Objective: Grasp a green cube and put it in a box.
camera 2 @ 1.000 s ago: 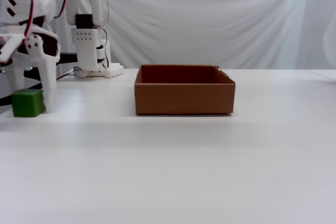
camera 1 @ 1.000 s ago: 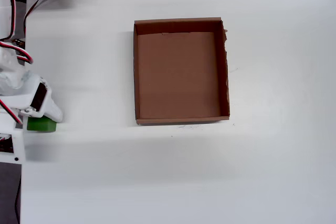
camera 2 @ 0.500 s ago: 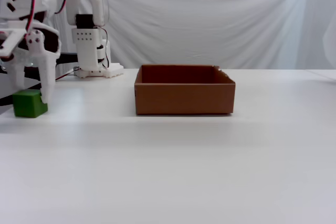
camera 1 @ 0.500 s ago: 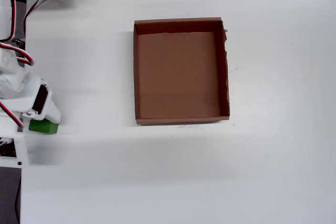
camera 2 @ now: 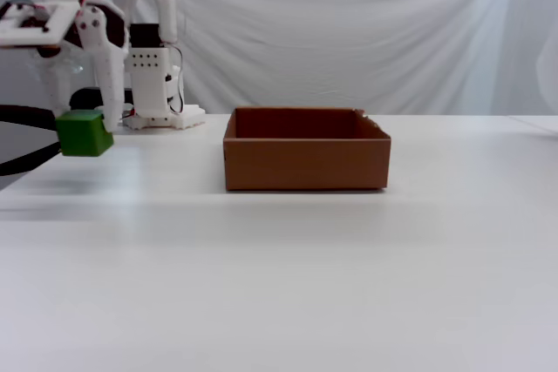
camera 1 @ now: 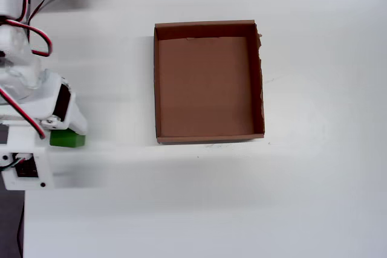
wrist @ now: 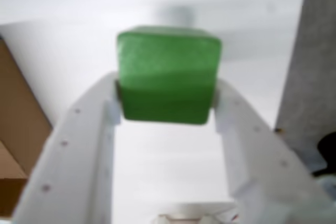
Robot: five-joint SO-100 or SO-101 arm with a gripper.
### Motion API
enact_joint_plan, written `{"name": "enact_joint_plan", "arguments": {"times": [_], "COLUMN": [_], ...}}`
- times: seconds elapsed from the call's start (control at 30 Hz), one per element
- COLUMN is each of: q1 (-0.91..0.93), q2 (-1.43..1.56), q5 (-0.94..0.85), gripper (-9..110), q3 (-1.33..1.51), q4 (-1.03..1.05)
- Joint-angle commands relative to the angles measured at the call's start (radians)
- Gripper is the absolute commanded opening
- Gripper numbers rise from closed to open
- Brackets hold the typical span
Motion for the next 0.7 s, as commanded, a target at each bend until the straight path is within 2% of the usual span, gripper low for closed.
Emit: {"name": "enact_joint_plan", "arguments": {"times": [0.0,0.4,0.67], "q1": [-0.086,-0.502,-0.746], "q2": [0.072,0.094,-0.040], "q5": [0.071,0.232,0.337], "gripper": [13,13,13], "q3": [-0.086,-0.230,-0.302], "q4": [0.048,0.345,0.390]}}
